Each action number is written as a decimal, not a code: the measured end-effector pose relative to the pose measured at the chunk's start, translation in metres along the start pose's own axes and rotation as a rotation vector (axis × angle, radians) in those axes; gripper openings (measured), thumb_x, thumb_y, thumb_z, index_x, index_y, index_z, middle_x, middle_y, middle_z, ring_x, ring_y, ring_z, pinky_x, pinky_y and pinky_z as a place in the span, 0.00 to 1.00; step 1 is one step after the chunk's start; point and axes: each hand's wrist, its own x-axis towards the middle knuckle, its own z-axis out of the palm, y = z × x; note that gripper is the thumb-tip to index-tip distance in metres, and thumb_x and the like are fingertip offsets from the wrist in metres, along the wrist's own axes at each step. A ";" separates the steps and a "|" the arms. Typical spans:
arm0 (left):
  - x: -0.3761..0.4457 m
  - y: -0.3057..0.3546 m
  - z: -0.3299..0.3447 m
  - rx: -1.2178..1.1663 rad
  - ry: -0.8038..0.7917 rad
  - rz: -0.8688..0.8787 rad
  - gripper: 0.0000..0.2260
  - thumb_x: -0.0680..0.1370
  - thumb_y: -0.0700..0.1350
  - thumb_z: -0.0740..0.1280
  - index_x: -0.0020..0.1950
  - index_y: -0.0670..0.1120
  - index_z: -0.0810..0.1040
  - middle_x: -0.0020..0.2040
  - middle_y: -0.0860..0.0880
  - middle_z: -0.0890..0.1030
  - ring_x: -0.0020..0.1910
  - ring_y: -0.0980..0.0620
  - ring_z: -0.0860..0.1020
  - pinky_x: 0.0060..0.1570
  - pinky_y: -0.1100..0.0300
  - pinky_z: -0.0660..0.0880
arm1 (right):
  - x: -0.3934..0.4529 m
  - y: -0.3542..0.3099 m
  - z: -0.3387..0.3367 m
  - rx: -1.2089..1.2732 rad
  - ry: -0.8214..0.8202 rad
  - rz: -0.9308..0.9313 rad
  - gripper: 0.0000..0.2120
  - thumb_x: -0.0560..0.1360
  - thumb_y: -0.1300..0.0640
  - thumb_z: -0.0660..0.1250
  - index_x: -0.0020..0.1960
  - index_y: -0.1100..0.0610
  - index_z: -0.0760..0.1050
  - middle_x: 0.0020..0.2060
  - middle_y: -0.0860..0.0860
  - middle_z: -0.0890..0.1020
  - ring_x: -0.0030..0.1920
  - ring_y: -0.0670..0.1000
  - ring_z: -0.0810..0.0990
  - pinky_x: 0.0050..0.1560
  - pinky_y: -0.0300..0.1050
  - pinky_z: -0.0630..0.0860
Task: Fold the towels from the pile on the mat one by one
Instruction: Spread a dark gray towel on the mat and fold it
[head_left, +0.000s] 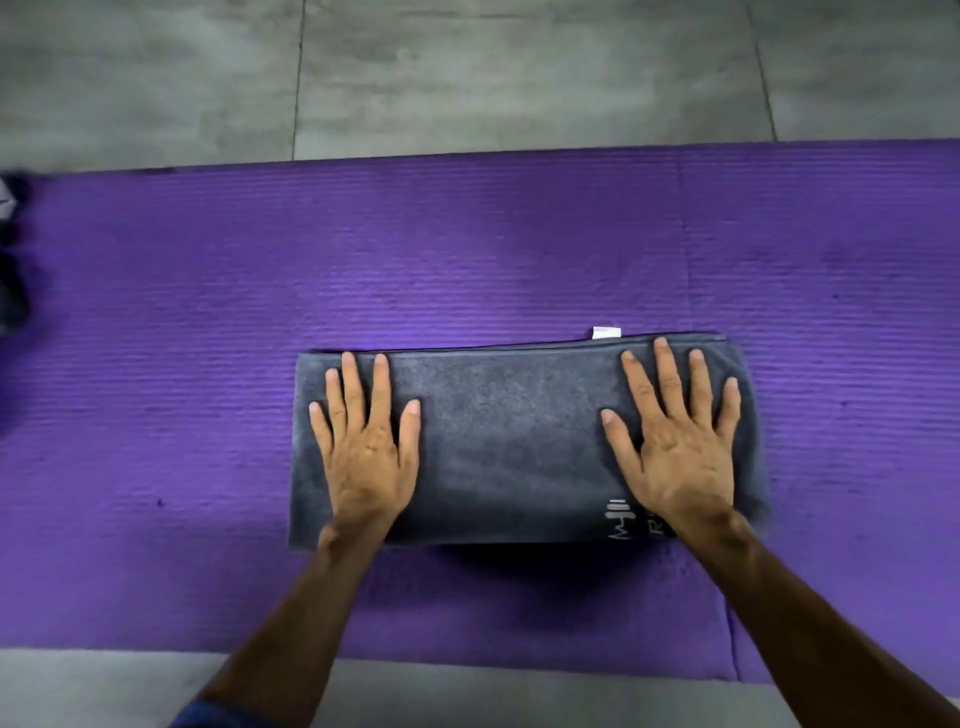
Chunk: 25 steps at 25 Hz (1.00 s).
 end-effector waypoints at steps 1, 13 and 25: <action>-0.014 -0.010 0.000 0.020 -0.003 0.013 0.29 0.80 0.60 0.49 0.79 0.49 0.57 0.79 0.43 0.56 0.78 0.42 0.54 0.74 0.41 0.50 | 0.001 0.001 0.000 -0.004 -0.003 0.002 0.32 0.78 0.35 0.47 0.79 0.46 0.51 0.79 0.51 0.54 0.78 0.61 0.50 0.74 0.69 0.45; -0.093 -0.013 -0.022 0.071 0.005 0.375 0.26 0.81 0.52 0.52 0.78 0.47 0.60 0.78 0.44 0.58 0.77 0.43 0.58 0.73 0.43 0.56 | 0.007 0.003 -0.014 -0.017 -0.226 -0.008 0.36 0.76 0.30 0.41 0.79 0.44 0.37 0.79 0.49 0.37 0.78 0.58 0.35 0.73 0.65 0.32; -0.143 -0.061 -0.025 0.159 -0.279 0.229 0.31 0.80 0.66 0.42 0.75 0.52 0.66 0.75 0.40 0.64 0.73 0.38 0.66 0.64 0.36 0.65 | -0.127 0.014 0.008 -0.001 0.037 -0.058 0.31 0.81 0.39 0.45 0.77 0.54 0.63 0.77 0.54 0.58 0.77 0.59 0.60 0.75 0.60 0.55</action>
